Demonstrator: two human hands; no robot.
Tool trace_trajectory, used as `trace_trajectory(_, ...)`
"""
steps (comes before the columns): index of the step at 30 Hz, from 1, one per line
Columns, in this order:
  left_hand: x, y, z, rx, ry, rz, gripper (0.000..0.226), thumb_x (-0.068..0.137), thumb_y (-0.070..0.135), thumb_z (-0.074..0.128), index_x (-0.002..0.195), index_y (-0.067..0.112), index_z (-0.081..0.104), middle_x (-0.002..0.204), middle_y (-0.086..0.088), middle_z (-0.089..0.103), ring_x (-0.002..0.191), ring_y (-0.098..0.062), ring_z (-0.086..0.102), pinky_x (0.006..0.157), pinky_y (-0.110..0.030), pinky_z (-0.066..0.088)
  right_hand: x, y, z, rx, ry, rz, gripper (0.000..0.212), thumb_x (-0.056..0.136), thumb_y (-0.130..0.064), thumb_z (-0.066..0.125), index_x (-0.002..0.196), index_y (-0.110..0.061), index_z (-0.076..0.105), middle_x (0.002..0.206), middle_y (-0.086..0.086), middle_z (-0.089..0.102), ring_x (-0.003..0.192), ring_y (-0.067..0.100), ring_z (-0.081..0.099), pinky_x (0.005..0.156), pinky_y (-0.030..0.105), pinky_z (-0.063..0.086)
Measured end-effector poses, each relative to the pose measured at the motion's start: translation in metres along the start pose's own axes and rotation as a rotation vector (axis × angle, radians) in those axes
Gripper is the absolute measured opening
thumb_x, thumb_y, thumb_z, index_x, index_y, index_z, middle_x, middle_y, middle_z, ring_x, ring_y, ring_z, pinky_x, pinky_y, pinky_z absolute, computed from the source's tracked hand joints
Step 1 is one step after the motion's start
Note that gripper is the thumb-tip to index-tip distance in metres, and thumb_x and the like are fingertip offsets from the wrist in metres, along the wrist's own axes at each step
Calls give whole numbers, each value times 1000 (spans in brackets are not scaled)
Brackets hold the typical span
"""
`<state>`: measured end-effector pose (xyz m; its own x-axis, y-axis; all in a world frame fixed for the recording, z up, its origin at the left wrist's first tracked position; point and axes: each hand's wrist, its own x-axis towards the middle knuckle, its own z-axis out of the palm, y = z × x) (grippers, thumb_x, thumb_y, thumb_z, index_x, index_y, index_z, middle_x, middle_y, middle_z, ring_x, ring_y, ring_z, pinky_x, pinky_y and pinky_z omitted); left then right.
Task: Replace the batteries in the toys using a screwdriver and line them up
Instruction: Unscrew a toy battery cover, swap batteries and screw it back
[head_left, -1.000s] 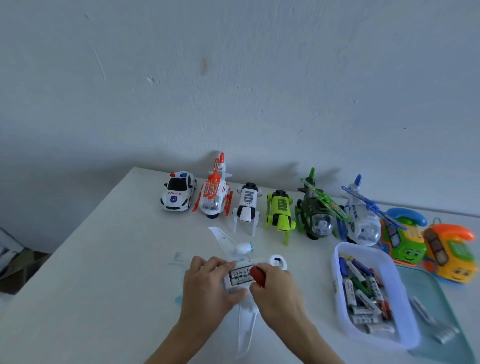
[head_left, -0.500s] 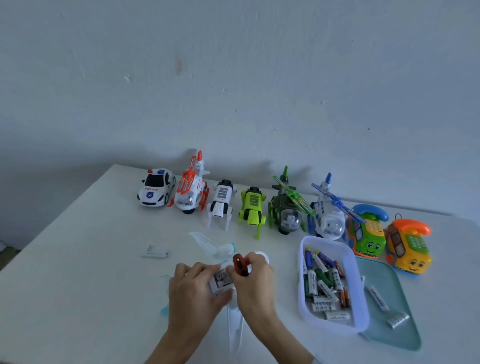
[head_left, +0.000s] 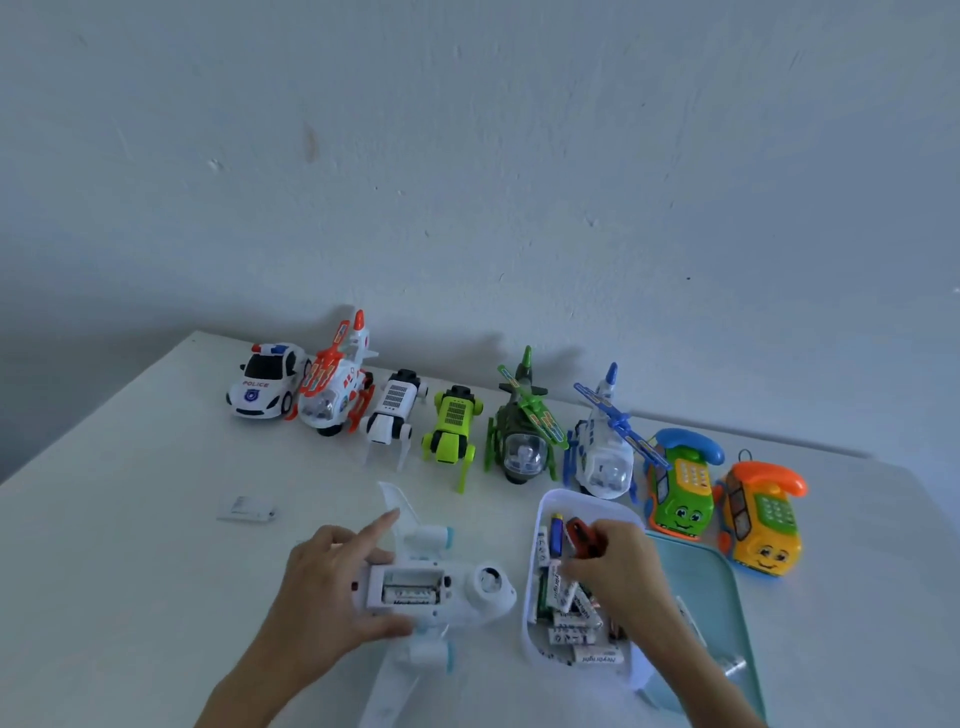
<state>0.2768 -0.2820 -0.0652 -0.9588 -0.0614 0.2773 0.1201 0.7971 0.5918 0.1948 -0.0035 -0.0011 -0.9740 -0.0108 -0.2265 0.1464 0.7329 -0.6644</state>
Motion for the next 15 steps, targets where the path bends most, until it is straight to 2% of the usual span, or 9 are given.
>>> trace_trajectory(2, -2, 5, 1, 111, 43, -10, 95, 49, 78, 62, 133, 37, 47, 109, 28, 60, 102, -8, 46, 80, -35, 41, 2, 13, 0, -101, -56, -5, 31, 66, -5, 72, 60, -14, 42, 58, 0, 38, 52, 15, 34, 40, 17, 23)
trace_trajectory(4, -7, 8, 4, 126, 86, -71, 83, 58, 79, 54, 123, 28, 57, 122, 8, 57, 111, -13, 43, 82, -38, 40, 4, 17, 1, -141, -80, -35, 27, 70, -10, 72, 63, -19, 48, 69, 3, 46, 55, 15, 39, 44, 18, 26)
trace_trajectory(6, -10, 7, 8, 102, 95, -153, 83, 66, 87, 42, 113, 23, 66, 129, -2, 53, 116, -16, 43, 87, -43, 40, 5, 10, 0, -140, -47, -134, 30, 78, -16, 69, 63, -24, 45, 77, 5, 48, 53, 11, 39, 43, 16, 28)
trace_trajectory(8, -12, 5, 10, 44, 77, -191, 86, 66, 91, 36, 107, 22, 68, 131, 0, 48, 116, -21, 49, 92, -43, 41, 2, -11, -8, -125, 6, -277, 30, 86, -23, 63, 64, -23, 43, 79, 4, 52, 56, 10, 42, 48, 16, 30)
trace_trajectory(11, -16, 3, 11, -19, 115, -197, 81, 63, 89, 47, 104, 22, 68, 127, 6, 43, 111, -21, 55, 93, -46, 46, -14, -55, -16, -23, 47, -537, 27, 91, -31, 58, 70, -20, 47, 80, -6, 49, 65, 5, 44, 57, 14, 35)
trace_trajectory(13, -22, 2, 15, -53, 169, -197, 73, 62, 85, 56, 101, 25, 69, 127, 7, 44, 107, -21, 56, 89, -48, 50, -24, -79, -13, 87, -9, -669, 24, 92, -31, 59, 73, -19, 49, 70, -8, 49, 60, 7, 43, 56, 16, 35)
trace_trajectory(15, -25, 2, 18, -99, 201, -199, 69, 60, 84, 61, 100, 29, 68, 126, 7, 46, 106, -22, 57, 86, -49, 51, -29, -95, -2, 194, -117, -712, 20, 92, -27, 60, 77, -19, 48, 62, 0, 55, 54, 13, 43, 52, 22, 37)
